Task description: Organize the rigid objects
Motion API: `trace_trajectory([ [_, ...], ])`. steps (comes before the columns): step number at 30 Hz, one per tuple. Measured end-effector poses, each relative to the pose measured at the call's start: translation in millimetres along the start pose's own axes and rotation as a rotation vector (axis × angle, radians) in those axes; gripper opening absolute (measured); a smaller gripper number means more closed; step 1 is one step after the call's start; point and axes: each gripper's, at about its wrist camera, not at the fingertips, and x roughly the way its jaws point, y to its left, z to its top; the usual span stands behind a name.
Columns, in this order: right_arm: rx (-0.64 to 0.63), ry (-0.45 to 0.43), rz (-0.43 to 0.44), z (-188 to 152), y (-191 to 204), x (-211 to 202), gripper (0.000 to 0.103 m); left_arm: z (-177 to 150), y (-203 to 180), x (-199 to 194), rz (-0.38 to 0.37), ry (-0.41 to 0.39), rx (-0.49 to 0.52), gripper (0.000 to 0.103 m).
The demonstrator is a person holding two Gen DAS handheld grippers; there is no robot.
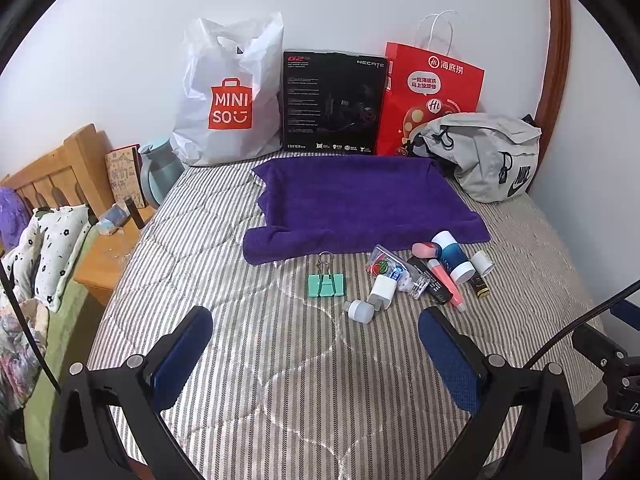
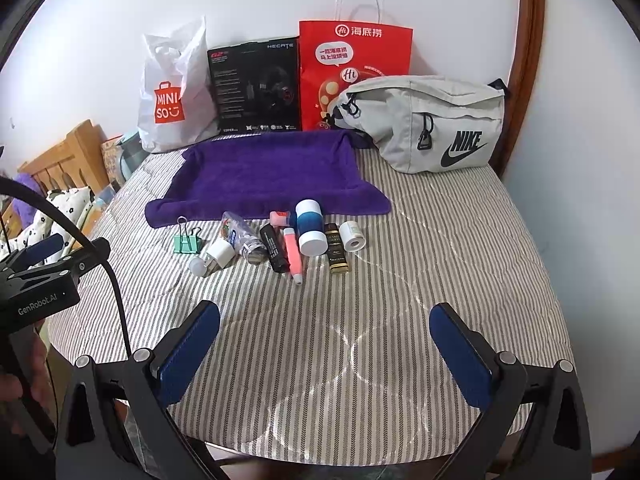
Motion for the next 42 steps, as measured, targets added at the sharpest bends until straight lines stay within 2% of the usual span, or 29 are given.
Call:
trace_trajectory([
  [29,-0.012,0.002,0.000,-1.1,3.6,0.6,0.103,0.5,1.6,2.1,-0.008,0.011,-0.013,0.103],
  [38,-0.021,0.015,0.001,3.4,1.6,10.2,0.103,3.3,4.6,18.8,-0.036,0.040,-0.040,0.103],
  [42,-0.022,0.034,0.009,7.0,-1.8,23.9,0.103,4.4,7.0,39.2,-0.022,0.073,-0.049,0.103],
])
